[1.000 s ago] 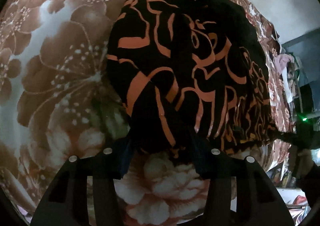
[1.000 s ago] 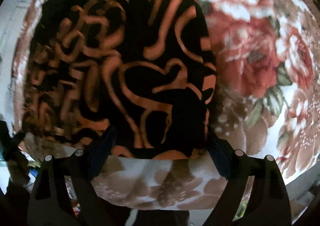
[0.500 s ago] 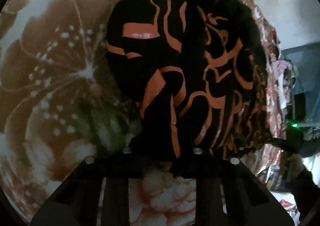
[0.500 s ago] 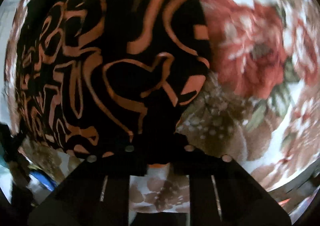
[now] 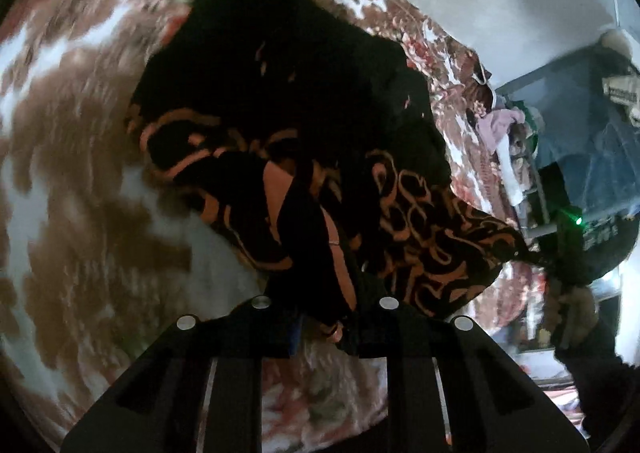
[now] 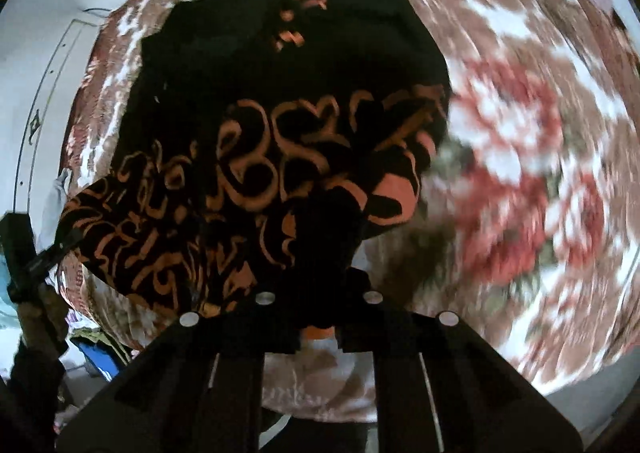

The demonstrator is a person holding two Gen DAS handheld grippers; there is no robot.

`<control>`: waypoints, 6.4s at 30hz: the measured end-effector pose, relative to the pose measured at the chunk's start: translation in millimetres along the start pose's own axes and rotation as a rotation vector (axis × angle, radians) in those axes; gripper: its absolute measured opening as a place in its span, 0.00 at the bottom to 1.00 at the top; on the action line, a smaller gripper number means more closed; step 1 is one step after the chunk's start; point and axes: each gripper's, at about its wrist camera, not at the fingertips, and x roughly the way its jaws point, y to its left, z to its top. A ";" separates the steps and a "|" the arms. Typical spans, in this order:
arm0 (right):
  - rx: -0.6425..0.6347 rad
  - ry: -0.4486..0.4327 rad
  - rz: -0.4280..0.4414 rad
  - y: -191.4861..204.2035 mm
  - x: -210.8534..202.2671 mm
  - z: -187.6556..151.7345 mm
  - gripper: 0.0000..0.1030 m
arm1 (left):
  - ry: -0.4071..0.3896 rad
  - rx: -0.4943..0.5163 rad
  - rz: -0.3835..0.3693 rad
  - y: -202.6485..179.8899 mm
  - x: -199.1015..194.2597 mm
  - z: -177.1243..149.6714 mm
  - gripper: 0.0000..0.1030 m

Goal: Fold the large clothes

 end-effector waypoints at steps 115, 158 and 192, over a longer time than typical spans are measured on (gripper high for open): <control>-0.416 -0.187 -0.292 -47.2 155.9 447.3 0.30 | 0.049 0.247 0.392 130.0 180.5 418.2 0.10; -0.420 -0.451 -0.389 45.3 141.7 303.0 0.95 | -0.157 0.244 0.661 71.8 169.2 246.6 0.89; -0.357 -0.383 -0.322 128.3 101.7 256.1 0.95 | -0.394 -0.510 0.003 136.0 139.7 114.2 0.90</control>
